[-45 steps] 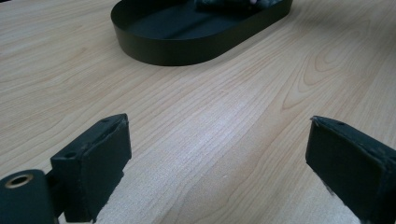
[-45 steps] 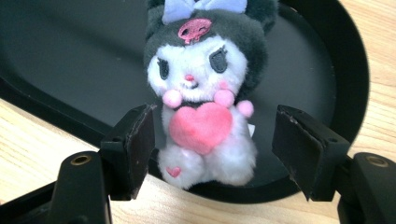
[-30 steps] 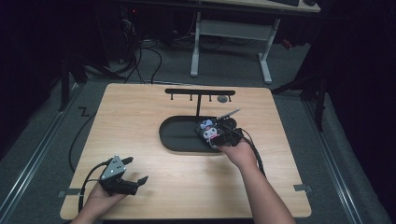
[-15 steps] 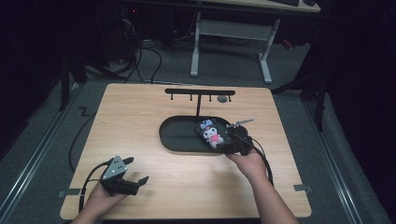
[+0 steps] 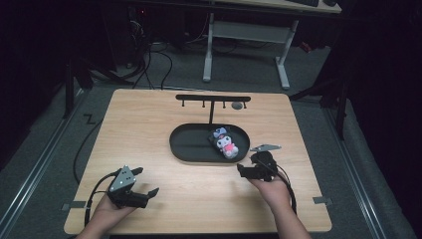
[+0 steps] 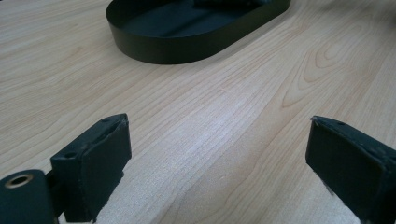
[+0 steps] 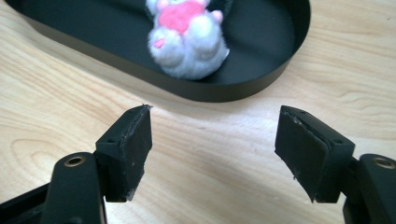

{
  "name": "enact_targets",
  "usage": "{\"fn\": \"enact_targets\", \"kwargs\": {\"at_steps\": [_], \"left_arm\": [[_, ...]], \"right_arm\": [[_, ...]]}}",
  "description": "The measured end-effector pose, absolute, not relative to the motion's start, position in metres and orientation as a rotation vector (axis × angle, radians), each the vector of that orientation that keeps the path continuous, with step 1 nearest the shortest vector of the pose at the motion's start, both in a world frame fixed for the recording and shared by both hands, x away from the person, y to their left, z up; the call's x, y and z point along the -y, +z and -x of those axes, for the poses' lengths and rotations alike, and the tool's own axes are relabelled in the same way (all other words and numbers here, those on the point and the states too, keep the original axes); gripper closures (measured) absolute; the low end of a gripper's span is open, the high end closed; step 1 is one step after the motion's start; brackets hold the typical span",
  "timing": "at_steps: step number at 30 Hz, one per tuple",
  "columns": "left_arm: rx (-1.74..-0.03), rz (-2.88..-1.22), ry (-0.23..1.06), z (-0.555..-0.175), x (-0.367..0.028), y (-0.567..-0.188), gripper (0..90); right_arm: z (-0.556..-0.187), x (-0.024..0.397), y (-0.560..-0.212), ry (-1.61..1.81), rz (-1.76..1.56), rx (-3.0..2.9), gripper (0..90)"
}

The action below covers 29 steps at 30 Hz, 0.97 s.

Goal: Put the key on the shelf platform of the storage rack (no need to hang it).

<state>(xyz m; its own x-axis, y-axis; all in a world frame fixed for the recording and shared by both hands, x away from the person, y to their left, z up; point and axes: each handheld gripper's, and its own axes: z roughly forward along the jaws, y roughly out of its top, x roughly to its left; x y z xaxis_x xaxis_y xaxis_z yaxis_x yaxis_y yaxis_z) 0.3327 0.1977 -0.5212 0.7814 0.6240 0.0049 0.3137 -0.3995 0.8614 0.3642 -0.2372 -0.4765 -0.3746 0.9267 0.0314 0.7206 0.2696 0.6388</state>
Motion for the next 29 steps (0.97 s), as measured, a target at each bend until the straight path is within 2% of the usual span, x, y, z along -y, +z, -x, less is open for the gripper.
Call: {"fn": "enact_targets", "kwargs": {"at_steps": [13,18,29], "left_arm": [[-0.694,-2.016,0.405,-0.333,-0.196,-0.522,7.6],[-0.688,-2.011,0.404,-0.333,-0.195,-0.521,7.6],[-0.691,-2.009,0.408,-0.334,-0.196,-0.521,7.6]], "right_arm": [[-0.313,0.243,-0.499,1.013,-1.462,-2.055,21.9],[-0.282,0.252,-0.515,1.148,-1.490,-1.920,20.2],[-0.280,0.259,-0.517,1.138,-1.495,-1.914,19.5]]}}
